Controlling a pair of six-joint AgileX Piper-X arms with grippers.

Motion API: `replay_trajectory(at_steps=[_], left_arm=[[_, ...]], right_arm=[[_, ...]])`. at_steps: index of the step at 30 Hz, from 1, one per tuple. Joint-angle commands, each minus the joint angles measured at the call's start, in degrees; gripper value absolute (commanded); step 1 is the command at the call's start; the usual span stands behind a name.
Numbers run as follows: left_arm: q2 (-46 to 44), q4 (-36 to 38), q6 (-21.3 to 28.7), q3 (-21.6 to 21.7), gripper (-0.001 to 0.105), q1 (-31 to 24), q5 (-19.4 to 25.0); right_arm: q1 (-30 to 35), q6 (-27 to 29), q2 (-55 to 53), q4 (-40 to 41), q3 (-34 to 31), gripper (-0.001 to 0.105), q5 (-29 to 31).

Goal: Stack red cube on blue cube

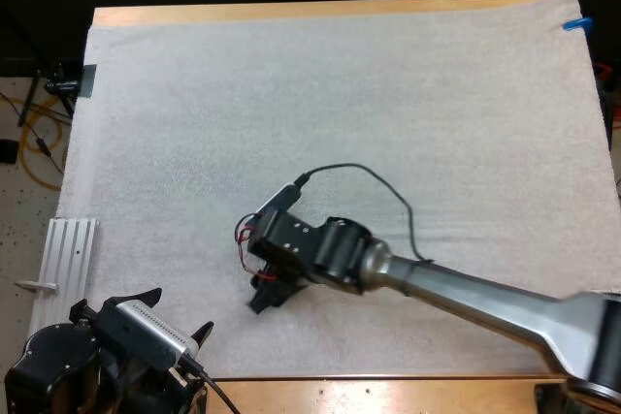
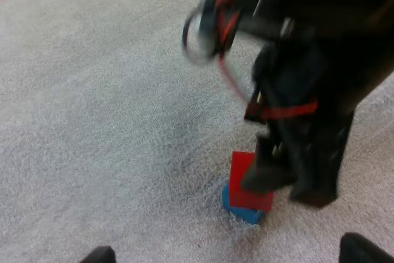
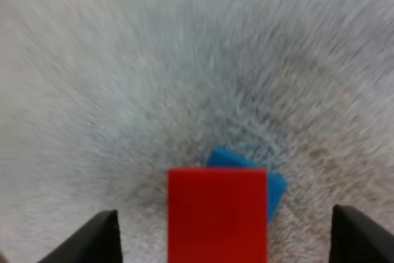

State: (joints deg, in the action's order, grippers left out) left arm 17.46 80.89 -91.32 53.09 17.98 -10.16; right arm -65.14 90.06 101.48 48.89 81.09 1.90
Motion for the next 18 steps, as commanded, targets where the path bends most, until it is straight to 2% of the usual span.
replay_trajectory(at_steps=[1,7,11,18], left_arm=[[0.0,-0.2,0.3,0.5,0.067,0.2,-0.3],[0.4,-6.6,-0.7,0.4,0.067,0.1,-0.3],[3.2,-14.3,-1.5,0.4,0.067,0.1,-0.3],[13.3,-28.2,-1.5,0.4,0.067,-1.0,0.5]], right_arm=[[0.3,0.4,-3.3,0.5,0.9,0.066,1.1],[4.6,3.2,-10.9,-0.6,0.9,0.066,2.2],[14.2,5.0,-13.1,-0.6,0.9,0.066,-2.2],[30.9,7.9,-13.7,-2.3,0.9,0.066,-2.7]])
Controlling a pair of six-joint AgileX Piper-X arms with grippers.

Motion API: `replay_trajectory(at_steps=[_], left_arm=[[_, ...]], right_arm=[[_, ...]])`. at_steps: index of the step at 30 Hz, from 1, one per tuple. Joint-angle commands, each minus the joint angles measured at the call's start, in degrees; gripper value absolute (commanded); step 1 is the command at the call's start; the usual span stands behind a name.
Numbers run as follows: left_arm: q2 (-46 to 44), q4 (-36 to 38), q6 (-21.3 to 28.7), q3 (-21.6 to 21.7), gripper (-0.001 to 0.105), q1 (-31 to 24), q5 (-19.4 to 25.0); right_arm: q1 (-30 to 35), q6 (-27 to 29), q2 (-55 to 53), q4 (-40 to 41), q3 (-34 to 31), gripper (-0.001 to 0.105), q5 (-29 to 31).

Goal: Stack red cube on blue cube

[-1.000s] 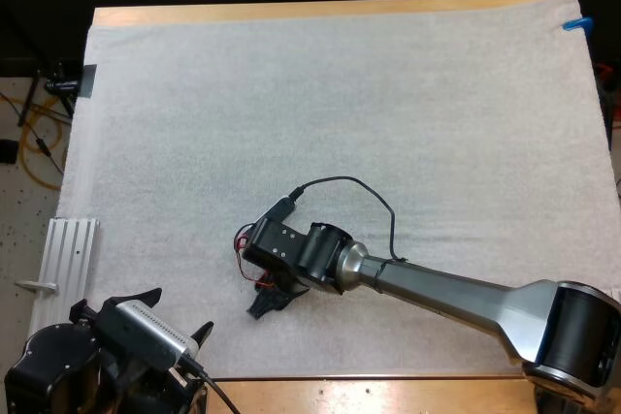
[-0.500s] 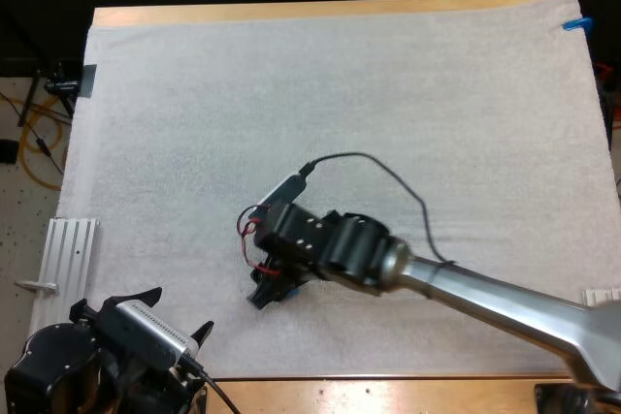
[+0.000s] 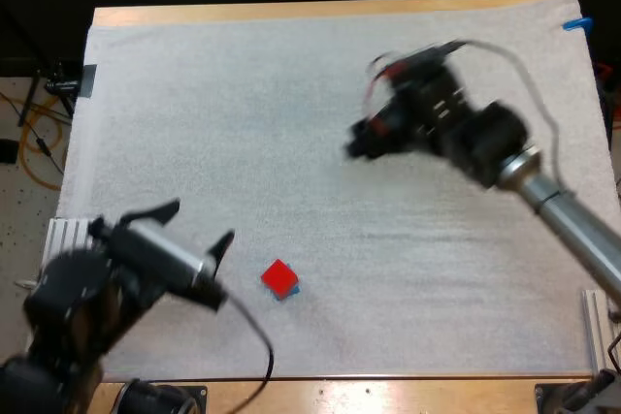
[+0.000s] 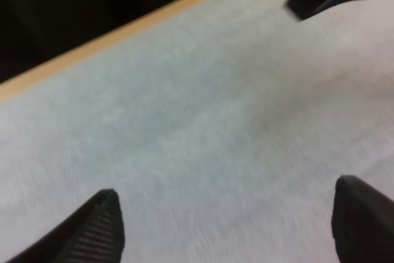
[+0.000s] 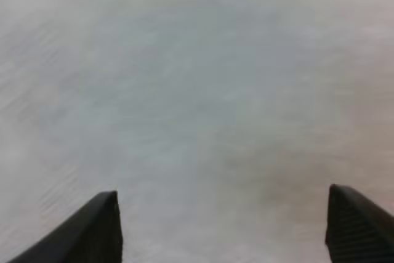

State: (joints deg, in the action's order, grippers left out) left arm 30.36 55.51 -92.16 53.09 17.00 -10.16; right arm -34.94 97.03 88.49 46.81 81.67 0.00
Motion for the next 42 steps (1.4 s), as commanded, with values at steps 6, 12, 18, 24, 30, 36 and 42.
replay_trajectory(at_steps=[6,12,18,24,30,36,42], left_arm=[[9.0,-12.0,-0.6,0.8,0.067,-7.4,-0.7],[11.3,-14.8,-0.5,0.8,0.067,-16.1,-3.5],[10.6,-14.8,-0.2,1.1,0.067,-22.1,-4.0],[8.0,-14.6,-0.5,1.1,0.067,-22.1,-5.5],[0.8,-12.7,-1.8,1.1,0.067,-21.1,-5.5],[-9.8,-11.0,-2.4,1.1,0.067,-16.1,-2.5],[-20.1,-6.8,-2.4,0.6,0.067,-15.8,0.8]], right_arm=[[14.1,4.5,-2.1,-0.3,0.2,0.066,-5.1],[26.3,7.3,-7.2,-0.1,0.2,0.066,-5.9],[39.7,8.0,-15.2,0.2,-1.5,0.066,-10.1],[46.7,8.2,-27.5,-0.3,-9.1,0.066,-10.2],[44.9,8.5,-44.3,-0.4,-21.2,0.066,-10.2],[40.4,9.8,-59.3,-0.4,-30.9,0.066,-10.2],[39.2,9.5,-73.9,-0.4,-36.4,0.066,-10.1]])
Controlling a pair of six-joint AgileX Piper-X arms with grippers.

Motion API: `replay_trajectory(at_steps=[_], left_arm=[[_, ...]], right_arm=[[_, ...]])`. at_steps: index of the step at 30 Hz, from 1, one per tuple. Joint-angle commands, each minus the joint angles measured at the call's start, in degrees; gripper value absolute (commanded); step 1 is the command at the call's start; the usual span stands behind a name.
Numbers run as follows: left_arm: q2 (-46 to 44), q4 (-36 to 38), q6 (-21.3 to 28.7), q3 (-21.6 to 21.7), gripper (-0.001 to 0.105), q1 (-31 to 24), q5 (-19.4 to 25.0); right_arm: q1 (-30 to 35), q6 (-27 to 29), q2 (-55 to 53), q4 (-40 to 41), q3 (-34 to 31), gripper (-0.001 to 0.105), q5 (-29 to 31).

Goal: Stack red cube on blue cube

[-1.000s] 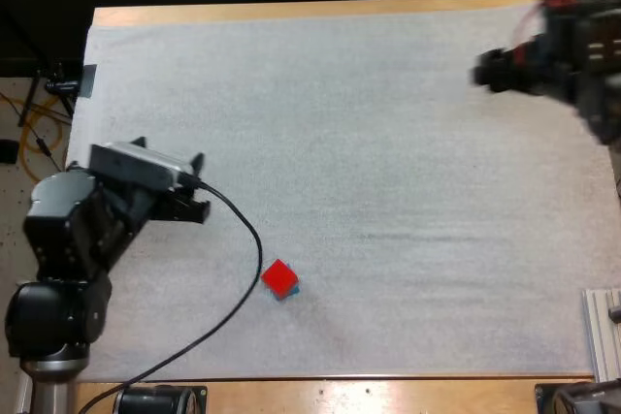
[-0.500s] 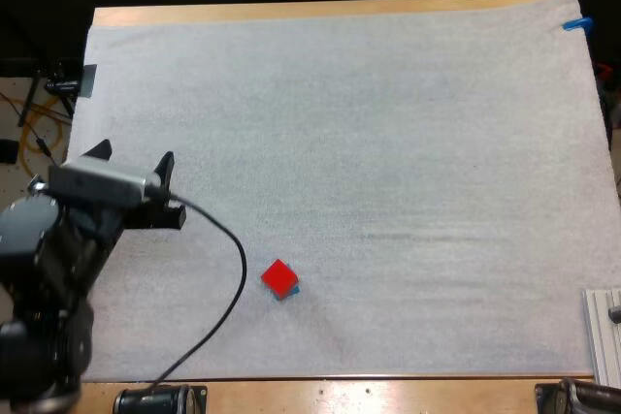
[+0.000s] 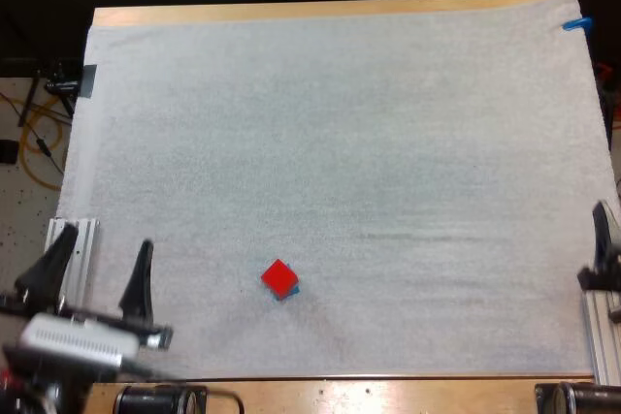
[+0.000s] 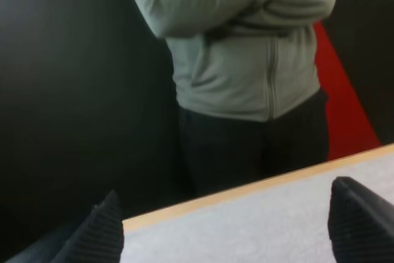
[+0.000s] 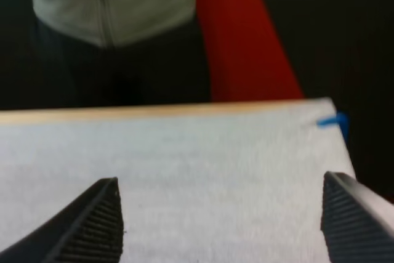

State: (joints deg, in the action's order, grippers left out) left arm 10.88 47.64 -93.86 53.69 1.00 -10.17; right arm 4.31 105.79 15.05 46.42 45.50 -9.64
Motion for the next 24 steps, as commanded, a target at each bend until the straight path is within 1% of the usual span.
replay_trajectory(at_steps=[1,5,10,13,14,16,18,21,24], left_arm=[[-2.3,2.0,-0.7,-0.5,0.067,0.2,0.7],[-9.2,5.7,-0.7,-3.4,0.067,0.2,0.7],[-16.2,10.4,-0.7,-6.8,0.067,0.2,0.5],[-20.0,15.0,-0.7,-8.1,0.067,0.2,0.5],[-19.9,18.4,-0.4,-7.9,0.067,0.2,0.4],[-19.5,20.6,-0.2,-8.0,0.067,-0.3,0.6],[-19.5,21.0,0.9,-8.6,0.067,-0.3,1.4],[-19.5,19.2,1.1,-10.5,0.067,-0.3,2.0],[-19.5,15.8,0.4,-13.7,0.067,-0.3,4.1]], right_arm=[[-0.1,0.7,-3.3,0.0,-1.1,0.066,-0.4],[-0.1,0.1,-11.2,0.4,-3.6,0.066,-0.4],[-0.1,-0.8,-18.2,2.6,-6.2,0.066,-0.3],[0.1,-0.7,-17.8,5.1,-7.1,0.066,0.1],[0.1,-0.5,-17.8,5.3,-7.8,0.066,-0.1],[0.1,-0.6,-18.1,5.3,-8.7,0.066,-0.1],[0.1,-0.6,-18.1,5.5,-9.7,0.066,-0.1],[0.1,-0.6,-18.1,5.8,-11.7,0.066,-0.1],[0.1,-0.6,-18.1,6.8,-13.5,0.066,-1.0]])
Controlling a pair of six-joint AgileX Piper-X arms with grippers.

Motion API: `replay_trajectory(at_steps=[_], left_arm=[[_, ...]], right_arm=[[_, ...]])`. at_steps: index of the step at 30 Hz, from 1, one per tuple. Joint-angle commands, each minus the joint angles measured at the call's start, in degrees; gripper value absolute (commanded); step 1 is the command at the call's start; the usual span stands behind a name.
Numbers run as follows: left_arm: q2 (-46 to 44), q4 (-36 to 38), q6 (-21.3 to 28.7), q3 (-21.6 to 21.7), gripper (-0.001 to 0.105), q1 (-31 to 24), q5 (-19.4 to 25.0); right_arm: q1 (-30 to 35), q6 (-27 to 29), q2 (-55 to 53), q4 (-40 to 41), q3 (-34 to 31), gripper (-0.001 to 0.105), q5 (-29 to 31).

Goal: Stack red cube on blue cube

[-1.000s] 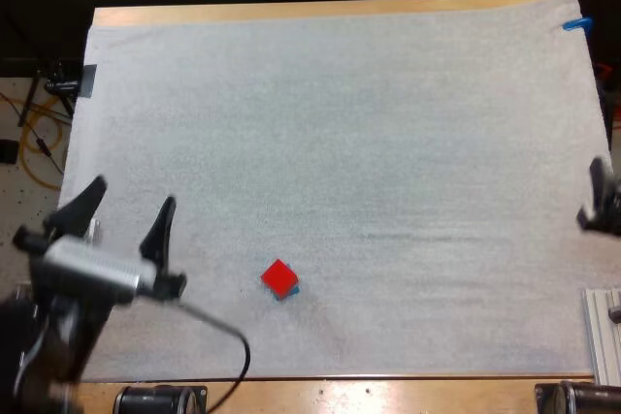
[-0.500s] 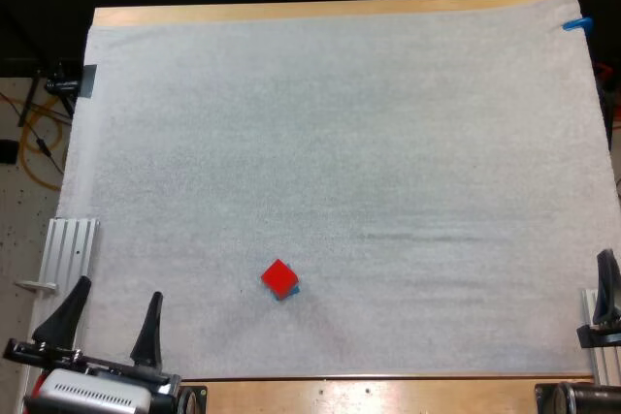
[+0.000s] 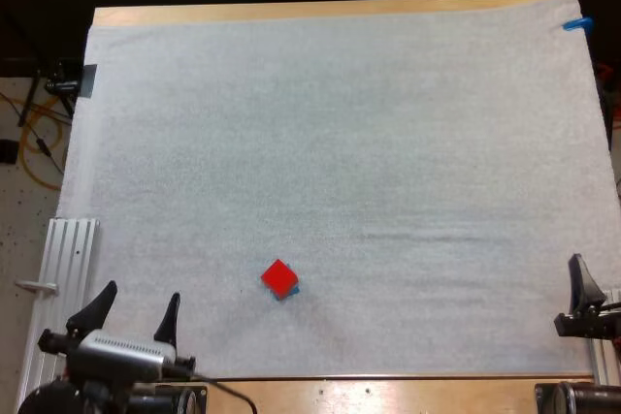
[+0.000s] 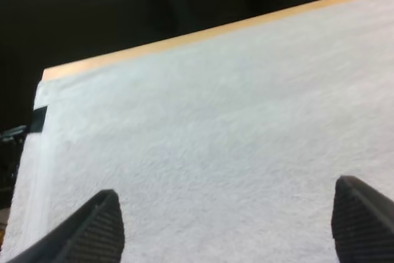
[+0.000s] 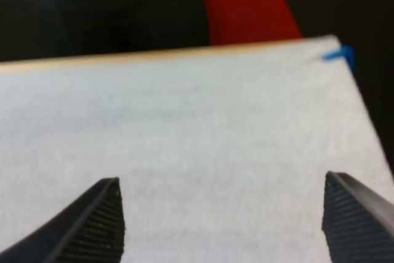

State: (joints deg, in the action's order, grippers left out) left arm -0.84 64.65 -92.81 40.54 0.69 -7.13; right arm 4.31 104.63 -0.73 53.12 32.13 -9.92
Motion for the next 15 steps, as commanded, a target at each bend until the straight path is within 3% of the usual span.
replay_trajectory(at_steps=[1,8,15], left_arm=[[-7.8,-2.4,-1.3,-1.8,0.067,0.0,1.6],[-7.7,-4.5,-1.3,-7.9,0.067,0.0,2.2],[-7.7,-4.2,-1.3,-10.0,0.067,0.0,2.2]], right_arm=[[0.1,0.6,-2.3,0.7,-0.7,0.066,-0.8],[0.1,0.7,-2.3,2.8,-2.9,0.066,-0.7],[0.1,0.7,-2.3,2.8,-3.6,0.066,-0.7]])
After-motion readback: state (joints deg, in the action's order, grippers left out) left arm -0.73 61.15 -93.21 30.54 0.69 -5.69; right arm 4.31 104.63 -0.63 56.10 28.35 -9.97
